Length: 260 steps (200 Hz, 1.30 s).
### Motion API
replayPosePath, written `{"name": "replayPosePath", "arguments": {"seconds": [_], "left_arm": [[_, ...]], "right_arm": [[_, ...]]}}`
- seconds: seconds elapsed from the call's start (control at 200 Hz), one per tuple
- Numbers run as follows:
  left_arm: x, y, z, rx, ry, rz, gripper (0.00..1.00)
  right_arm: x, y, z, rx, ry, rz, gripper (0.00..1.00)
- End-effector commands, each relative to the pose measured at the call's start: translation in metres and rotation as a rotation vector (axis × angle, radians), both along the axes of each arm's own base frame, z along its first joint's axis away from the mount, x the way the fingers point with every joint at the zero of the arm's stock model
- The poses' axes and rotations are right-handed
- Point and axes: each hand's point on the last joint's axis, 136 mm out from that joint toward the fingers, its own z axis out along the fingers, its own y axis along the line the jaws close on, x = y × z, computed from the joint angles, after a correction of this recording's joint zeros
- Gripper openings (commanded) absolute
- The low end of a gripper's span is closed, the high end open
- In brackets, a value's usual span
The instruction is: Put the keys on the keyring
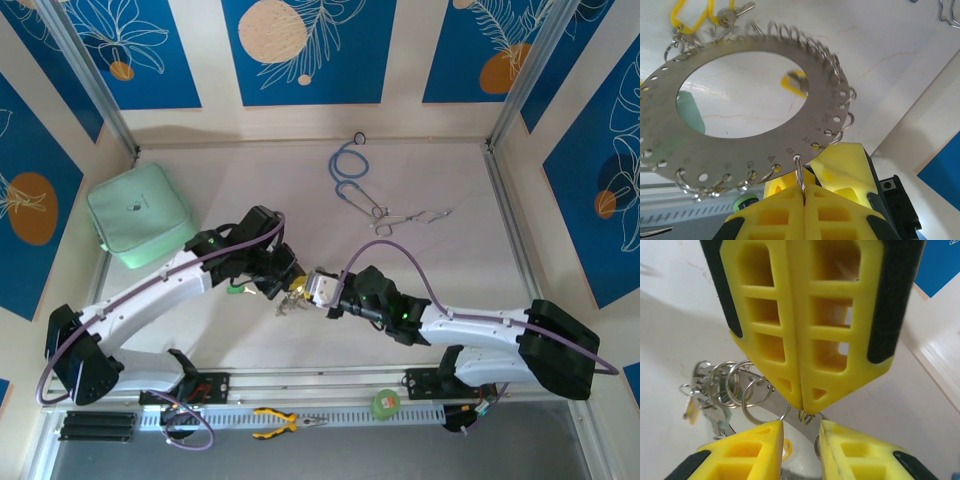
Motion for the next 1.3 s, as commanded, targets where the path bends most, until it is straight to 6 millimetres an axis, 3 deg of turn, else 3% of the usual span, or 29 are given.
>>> {"name": "replayPosePath", "arguments": {"seconds": [0.0,0.685,0.93,1.015,1.085,1.155,1.21,1.295], "left_arm": [[-0.003,0.0,0.01,-0.053,0.064,0.086,0.0],[-0.005,-0.001,0.006,-0.066,0.078,0.097,0.0],[-0.005,-0.001,0.008,-0.074,0.068,0.1,0.0],[0.0,-0.004,0.011,-0.102,0.027,0.102,0.0],[0.01,0.002,0.017,-0.111,-0.071,0.131,0.32],[0.026,0.033,0.025,-0.006,-0.242,0.196,0.57],[0.039,0.06,0.039,0.096,-0.425,0.212,0.69],[0.059,0.082,0.074,0.218,-0.78,0.114,0.74]], "right_arm": [[0.006,0.005,0.019,0.061,-0.024,-0.014,0.25],[0.0,0.005,0.031,0.105,-0.021,0.013,0.22],[0.005,0.008,0.031,0.105,-0.013,0.0,0.0],[0.007,0.006,0.031,0.108,-0.006,-0.005,0.0],[0.007,0.004,0.032,0.116,0.008,-0.002,0.0],[0.006,0.0,0.032,0.118,0.04,0.009,0.0],[0.005,-0.003,0.033,0.12,0.068,0.024,0.0],[0.001,-0.009,0.034,0.116,0.128,0.056,0.0]]}}
